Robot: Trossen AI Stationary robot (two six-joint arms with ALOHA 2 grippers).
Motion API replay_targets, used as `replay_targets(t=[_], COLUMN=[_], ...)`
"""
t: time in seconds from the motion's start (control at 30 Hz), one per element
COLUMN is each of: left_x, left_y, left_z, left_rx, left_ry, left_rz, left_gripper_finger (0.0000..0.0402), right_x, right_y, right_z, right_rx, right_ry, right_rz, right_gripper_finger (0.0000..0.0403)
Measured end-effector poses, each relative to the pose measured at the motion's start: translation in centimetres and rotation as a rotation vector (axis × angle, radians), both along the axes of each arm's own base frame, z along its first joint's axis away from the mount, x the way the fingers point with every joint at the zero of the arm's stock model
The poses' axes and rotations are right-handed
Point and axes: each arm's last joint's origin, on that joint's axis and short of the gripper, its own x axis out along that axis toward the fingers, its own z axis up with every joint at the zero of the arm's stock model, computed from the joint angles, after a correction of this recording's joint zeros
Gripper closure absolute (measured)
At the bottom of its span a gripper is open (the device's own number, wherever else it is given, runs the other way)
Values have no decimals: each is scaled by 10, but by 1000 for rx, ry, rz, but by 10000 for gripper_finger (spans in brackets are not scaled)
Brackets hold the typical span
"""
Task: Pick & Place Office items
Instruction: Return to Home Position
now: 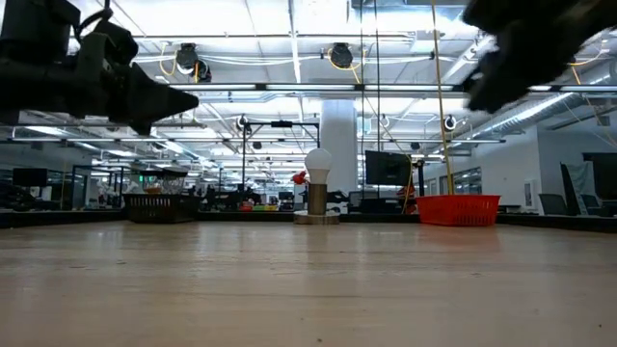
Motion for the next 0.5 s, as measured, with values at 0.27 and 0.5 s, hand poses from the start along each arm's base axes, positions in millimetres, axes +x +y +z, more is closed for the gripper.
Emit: replay_targets(t=[0.27,0.5], left_x=[-10,-21], left_y=[7,14], left_z=[10,17], left_rx=[12,6], left_ry=[-15,-28], left_rz=[31,82], left_gripper_finger=[398,393], right_x=[10,4], right_y=[-93,-139], right_z=[-4,5], right_rx=[-110,-231], right_ry=[-359,-481], right_rz=[94,30], right_gripper_finger=[402,402])
